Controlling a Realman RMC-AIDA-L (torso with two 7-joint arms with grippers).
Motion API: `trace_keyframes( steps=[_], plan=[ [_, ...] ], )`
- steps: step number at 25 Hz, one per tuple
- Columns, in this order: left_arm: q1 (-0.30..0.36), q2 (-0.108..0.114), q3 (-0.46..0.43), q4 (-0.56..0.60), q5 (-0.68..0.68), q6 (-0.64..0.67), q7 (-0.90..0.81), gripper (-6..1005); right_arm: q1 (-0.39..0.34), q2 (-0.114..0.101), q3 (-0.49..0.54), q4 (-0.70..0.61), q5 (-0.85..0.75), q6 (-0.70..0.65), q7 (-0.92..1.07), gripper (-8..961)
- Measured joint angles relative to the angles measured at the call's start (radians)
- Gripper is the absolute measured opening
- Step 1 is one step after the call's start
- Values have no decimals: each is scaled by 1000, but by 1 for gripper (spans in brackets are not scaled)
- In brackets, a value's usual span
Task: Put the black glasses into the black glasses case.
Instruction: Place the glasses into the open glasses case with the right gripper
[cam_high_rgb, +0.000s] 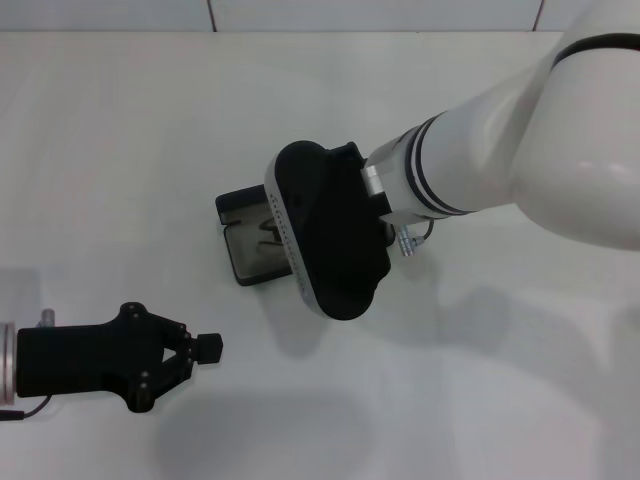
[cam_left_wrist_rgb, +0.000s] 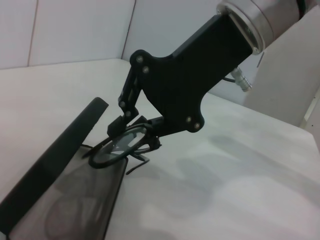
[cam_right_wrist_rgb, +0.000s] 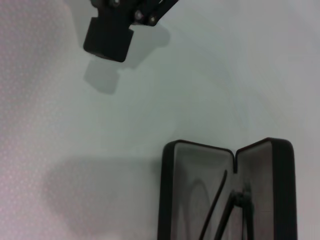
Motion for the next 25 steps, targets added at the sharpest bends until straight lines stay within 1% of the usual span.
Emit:
trace_keyframes(
  steps=[9,25],
  plan=[
    [5,-1,0,0,0,1,2,0,-11,0,-12,0,-10,38,-4,106],
    [6,-3,0,3,20,3,3,0,-13,0,-17,0,-12,48,-7,108]
  ],
)
